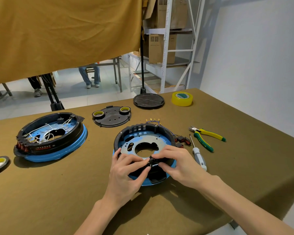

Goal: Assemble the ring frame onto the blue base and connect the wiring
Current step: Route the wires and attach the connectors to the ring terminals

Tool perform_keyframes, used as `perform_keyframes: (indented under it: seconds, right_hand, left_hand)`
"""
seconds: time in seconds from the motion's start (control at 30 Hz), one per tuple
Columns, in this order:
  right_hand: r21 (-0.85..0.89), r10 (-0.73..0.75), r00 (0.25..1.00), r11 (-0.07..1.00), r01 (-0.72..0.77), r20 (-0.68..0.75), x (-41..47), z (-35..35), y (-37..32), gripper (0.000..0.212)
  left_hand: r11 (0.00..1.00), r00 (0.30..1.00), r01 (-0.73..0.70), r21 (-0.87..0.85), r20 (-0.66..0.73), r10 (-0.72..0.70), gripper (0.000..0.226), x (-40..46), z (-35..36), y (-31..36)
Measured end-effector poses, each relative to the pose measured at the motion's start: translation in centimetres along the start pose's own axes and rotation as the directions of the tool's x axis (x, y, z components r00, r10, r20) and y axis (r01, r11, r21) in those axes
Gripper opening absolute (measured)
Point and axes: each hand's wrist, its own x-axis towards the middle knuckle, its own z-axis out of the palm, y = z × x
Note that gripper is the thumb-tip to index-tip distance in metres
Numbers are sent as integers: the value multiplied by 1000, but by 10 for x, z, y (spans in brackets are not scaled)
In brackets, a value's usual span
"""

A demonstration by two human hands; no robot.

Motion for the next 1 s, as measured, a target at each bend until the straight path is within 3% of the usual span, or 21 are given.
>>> perform_keyframes:
  seconds: [0.3,1.0]
  right_hand:
    - [-52,-54,998,997,53,-16,-4,0,1,36]
    - [-30,-42,999,999,42,-22,-9,3,-1,40]
  left_hand:
    - [1000,1000,-23,10,13,23,40,3,2,5]
    - [995,993,-71,72,-87,77,22,-2,12,6]
